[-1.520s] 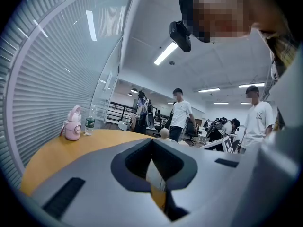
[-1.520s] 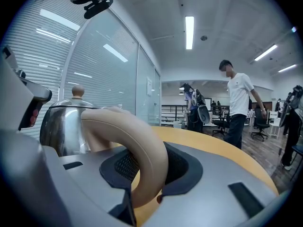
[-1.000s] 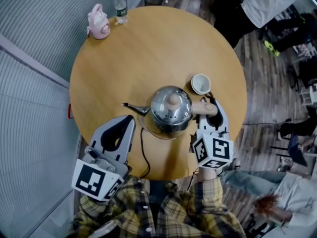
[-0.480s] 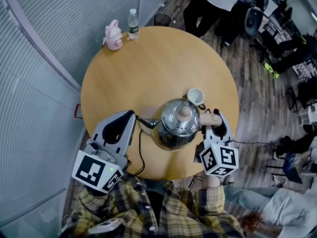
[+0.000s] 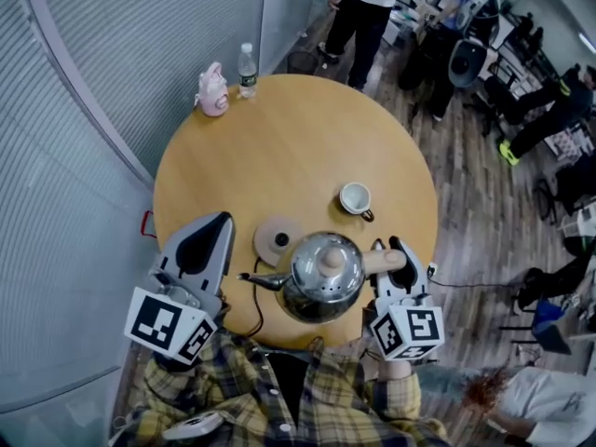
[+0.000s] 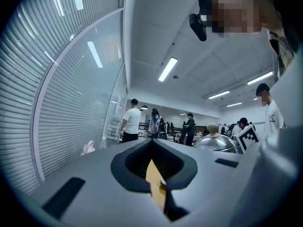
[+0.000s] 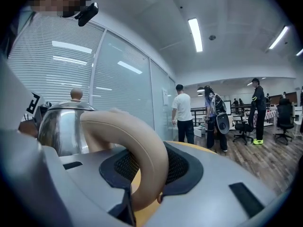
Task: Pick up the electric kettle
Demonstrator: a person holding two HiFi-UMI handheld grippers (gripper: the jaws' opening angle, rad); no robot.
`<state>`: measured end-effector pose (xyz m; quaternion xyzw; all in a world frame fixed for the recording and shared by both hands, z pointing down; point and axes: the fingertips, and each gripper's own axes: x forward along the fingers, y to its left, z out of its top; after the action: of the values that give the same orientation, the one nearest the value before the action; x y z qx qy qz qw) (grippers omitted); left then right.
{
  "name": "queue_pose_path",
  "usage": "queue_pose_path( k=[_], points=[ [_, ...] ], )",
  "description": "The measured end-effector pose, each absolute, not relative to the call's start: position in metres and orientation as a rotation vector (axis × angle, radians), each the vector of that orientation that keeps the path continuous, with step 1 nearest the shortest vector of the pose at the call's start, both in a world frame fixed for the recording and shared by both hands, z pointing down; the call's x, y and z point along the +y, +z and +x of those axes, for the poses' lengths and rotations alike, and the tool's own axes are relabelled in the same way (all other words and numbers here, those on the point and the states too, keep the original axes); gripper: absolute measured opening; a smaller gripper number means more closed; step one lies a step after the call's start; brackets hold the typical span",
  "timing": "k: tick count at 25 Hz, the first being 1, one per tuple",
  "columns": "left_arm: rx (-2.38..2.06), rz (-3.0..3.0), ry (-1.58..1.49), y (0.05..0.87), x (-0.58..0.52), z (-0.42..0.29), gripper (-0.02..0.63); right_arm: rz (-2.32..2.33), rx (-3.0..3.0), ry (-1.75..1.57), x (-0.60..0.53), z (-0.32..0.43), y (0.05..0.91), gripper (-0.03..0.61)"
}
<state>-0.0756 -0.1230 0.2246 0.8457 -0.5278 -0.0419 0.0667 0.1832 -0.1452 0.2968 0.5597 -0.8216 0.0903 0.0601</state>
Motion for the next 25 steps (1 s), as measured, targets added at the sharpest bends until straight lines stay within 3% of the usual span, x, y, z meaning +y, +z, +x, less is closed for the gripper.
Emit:
queue_pose_path(
  k=[25],
  points=[
    [-1.648,2.504,-0.102,0.236,-0.086,-0.07,0.003,1.569,-2.614,0.284,-0.118,0.174,0.284,0.133]
  ],
)
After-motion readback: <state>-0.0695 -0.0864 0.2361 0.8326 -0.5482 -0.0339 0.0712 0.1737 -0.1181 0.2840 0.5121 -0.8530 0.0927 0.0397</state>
